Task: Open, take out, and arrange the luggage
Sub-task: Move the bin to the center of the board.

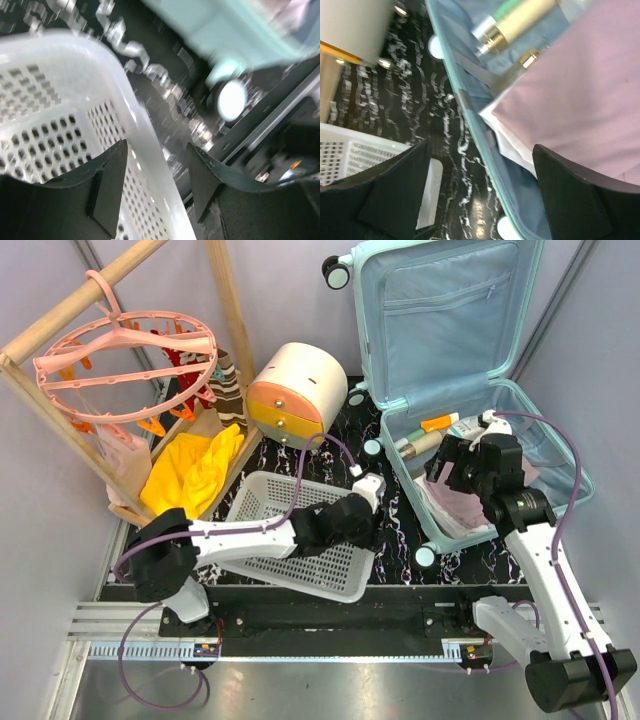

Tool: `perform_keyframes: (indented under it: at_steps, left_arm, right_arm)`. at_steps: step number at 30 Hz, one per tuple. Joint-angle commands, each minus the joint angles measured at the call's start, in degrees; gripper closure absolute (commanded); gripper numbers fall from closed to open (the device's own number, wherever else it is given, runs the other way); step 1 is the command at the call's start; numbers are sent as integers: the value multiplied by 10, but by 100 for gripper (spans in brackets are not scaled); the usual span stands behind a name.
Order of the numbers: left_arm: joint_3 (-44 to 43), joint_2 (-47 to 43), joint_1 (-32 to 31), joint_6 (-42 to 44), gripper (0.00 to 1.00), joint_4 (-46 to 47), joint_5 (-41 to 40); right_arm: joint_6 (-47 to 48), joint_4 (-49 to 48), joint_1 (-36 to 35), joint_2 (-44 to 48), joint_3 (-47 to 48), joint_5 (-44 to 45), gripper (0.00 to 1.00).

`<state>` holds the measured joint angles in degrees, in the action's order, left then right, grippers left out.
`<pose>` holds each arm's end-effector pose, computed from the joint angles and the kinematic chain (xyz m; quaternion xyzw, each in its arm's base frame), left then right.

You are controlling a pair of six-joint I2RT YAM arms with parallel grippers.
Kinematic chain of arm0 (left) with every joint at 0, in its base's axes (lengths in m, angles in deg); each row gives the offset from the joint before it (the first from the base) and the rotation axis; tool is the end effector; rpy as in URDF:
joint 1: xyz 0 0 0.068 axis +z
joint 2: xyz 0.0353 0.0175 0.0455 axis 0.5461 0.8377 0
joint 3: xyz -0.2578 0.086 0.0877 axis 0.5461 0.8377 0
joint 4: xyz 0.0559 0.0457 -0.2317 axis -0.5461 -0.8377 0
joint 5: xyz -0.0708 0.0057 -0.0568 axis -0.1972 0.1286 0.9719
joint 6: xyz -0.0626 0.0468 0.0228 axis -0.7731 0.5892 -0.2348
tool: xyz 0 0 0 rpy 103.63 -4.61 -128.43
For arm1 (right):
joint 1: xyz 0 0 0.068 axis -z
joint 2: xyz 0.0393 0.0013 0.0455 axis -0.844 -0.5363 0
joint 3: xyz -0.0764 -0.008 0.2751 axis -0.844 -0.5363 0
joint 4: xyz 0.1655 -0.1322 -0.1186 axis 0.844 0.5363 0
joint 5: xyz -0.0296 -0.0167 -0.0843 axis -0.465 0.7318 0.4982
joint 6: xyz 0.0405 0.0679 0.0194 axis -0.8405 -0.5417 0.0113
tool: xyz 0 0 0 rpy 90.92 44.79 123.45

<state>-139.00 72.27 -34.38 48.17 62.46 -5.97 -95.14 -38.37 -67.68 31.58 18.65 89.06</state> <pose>0.1491 -0.3272 0.2324 0.2038 0.8695 -0.2995 0.3357 0.1866 0.0335 0.3329 0.0778 0.8681 0.1307 0.4725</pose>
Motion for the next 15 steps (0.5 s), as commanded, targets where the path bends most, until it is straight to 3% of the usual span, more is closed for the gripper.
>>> perform_keyframes:
  at_steps: [1,6,11,15]
  left_arm:
    - [-26,22,9,-27,46,117,23]
    - [-3,40,28,-61,44,270,24]
    - [-16,76,47,-78,44,336,69]
    - [-28,83,57,-71,44,356,67]
  right_arm:
    - [29,55,-1,-30,21,54,12]
    - [39,62,-1,-36,10,73,21]
    - [45,62,-2,-80,-2,77,25]
    - [56,54,-9,-95,-9,78,34]
